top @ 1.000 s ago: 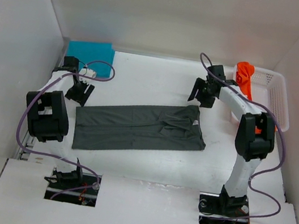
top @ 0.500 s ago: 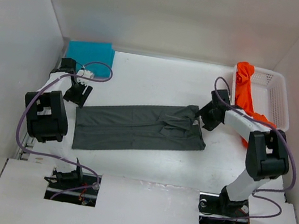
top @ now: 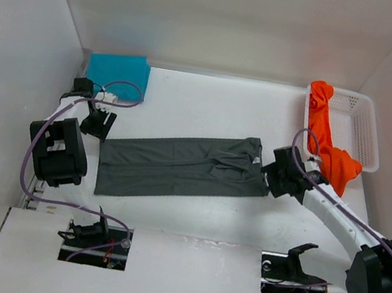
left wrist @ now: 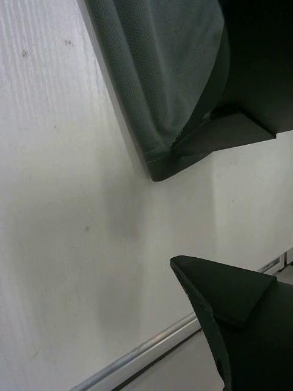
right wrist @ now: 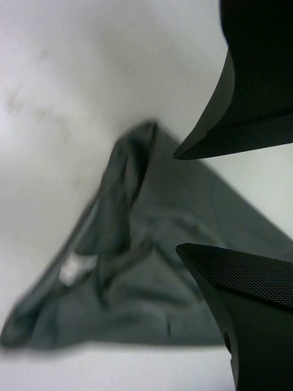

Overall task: Fold and stack the t-shirts
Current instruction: Rotate the tshirt 90 degrees

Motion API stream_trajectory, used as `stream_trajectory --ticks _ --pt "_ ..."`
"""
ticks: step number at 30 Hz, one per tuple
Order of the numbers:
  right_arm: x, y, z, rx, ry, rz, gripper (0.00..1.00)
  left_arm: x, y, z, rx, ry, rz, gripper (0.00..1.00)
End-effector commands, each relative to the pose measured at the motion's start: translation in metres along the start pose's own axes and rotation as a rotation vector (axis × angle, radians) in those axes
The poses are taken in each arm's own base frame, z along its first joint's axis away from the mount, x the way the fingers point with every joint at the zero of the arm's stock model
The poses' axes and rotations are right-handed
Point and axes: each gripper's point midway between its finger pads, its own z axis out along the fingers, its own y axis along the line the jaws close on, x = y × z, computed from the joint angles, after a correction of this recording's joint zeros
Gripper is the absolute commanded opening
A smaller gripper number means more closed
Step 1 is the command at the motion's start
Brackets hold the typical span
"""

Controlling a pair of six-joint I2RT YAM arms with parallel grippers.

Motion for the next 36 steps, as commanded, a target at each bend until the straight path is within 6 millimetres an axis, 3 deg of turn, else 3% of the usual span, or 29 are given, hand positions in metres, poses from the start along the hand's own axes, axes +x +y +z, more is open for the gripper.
stream_trajectory --ticks 1,10,14,17,19,23,26,32,36 --pt "0.020 -0.044 0.006 0.150 0.018 0.148 0.61 -0.002 0.006 0.004 -0.004 -0.022 -0.025 0.65" --pt "0.035 -0.036 0.031 0.182 0.050 0.188 0.63 -0.001 0.004 0.006 0.006 -0.018 -0.024 0.65" --pt "0.054 -0.050 0.041 0.247 0.111 0.233 0.63 -0.002 0.004 0.005 0.004 -0.022 -0.024 0.65" --pt "0.057 -0.055 0.046 0.255 0.108 0.289 0.62 0.000 0.008 0.004 -0.001 -0.022 -0.034 0.65" --pt "0.059 -0.053 0.050 0.256 0.116 0.282 0.54 0.002 0.010 0.004 -0.003 -0.020 -0.039 0.65" --pt "0.060 -0.049 0.054 0.255 0.127 0.247 0.18 0.003 0.011 0.005 -0.002 -0.016 -0.042 0.65" --pt "0.052 -0.036 0.056 0.233 0.121 0.219 0.06 0.003 0.011 0.004 0.000 -0.013 -0.043 0.65" --pt "0.026 0.013 0.071 0.169 0.117 0.149 0.05 -0.001 0.011 -0.001 -0.004 -0.021 -0.041 0.66" --pt "0.008 0.039 0.093 0.135 0.140 0.179 0.05 -0.005 0.010 -0.004 -0.003 -0.026 -0.033 0.66"
